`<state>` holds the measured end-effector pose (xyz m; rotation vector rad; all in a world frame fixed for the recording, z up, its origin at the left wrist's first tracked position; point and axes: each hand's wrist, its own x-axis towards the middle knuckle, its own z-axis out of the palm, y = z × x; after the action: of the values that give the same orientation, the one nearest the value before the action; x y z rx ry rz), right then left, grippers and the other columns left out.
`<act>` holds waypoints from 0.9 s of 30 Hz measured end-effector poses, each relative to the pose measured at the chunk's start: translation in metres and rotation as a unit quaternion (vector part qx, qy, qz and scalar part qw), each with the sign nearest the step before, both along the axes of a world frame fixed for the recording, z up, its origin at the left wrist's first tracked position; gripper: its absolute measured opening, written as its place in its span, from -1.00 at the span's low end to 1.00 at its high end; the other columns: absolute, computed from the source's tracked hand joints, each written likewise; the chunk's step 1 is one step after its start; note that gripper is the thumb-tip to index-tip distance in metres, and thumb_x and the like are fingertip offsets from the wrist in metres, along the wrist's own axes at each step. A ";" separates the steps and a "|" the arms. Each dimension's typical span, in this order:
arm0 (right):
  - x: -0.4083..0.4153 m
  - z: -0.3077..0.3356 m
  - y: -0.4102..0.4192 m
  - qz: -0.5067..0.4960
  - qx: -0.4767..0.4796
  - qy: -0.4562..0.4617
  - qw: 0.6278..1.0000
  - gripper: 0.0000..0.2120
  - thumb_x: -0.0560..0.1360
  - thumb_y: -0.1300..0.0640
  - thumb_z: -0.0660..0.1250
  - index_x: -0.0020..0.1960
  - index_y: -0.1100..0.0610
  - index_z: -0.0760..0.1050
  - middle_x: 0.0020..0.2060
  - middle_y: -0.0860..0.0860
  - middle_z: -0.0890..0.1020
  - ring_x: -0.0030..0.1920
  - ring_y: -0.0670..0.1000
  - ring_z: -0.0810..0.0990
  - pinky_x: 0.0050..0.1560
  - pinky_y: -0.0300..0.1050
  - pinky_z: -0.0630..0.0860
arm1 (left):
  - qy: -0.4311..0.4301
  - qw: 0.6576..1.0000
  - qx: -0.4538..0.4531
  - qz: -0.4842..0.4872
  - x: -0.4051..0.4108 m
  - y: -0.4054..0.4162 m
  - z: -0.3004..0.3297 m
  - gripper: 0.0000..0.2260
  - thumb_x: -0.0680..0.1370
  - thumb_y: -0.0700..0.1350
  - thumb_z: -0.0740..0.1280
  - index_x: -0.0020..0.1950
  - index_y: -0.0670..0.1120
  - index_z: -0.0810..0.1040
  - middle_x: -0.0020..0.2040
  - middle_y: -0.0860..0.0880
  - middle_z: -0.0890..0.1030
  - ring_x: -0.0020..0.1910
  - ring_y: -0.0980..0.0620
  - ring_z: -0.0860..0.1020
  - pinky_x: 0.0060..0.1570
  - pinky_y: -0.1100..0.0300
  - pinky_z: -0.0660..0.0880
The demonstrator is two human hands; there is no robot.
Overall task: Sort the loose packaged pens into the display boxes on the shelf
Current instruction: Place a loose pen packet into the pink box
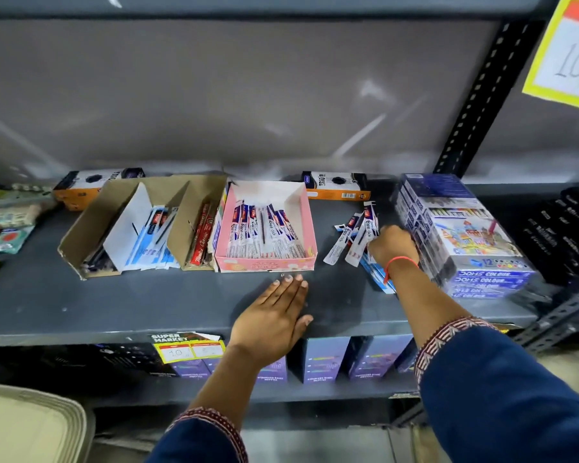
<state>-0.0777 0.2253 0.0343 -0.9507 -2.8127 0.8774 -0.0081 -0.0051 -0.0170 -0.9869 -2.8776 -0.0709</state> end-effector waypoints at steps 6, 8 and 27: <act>-0.004 0.001 0.007 -0.029 -0.096 0.021 0.995 -0.80 0.43 0.33 0.23 0.01 0.36 0.54 0.05 0.29 0.63 0.00 0.27 0.63 0.03 0.05 0.58 | -0.016 1.000 -0.008 0.015 0.003 0.000 0.004 -0.33 0.60 0.11 -0.33 0.32 -0.22 0.41 0.29 -0.15 0.49 0.27 -0.07 0.45 0.29 -0.01 0.16; -0.002 0.007 0.010 -0.050 -0.144 0.035 0.988 -0.85 0.46 0.34 0.26 -0.01 0.36 0.53 -0.05 0.26 0.60 -0.16 0.20 0.58 -0.17 -0.02 0.59 | -0.008 1.000 -0.006 0.022 0.003 0.002 0.008 -0.32 0.60 0.12 -0.35 0.35 -0.21 0.38 0.33 -0.14 0.45 0.31 -0.06 0.42 0.31 0.04 0.12; 0.060 0.063 -0.090 0.121 -0.530 0.166 0.822 -0.81 0.45 0.35 0.35 -0.28 0.13 0.55 -0.56 -0.08 0.66 -0.50 -0.14 0.52 -0.52 -0.43 0.41 | -0.056 0.998 0.015 -0.007 0.009 -0.016 0.018 -0.50 0.65 0.06 -0.09 0.51 -0.14 -0.09 0.53 -0.08 -0.05 0.48 0.03 -0.09 0.38 0.24 -0.25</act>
<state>-0.0173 0.1356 0.0977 -0.3438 -2.0144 2.4573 0.0010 -0.0210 0.0013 -1.0303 -2.9600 -0.1742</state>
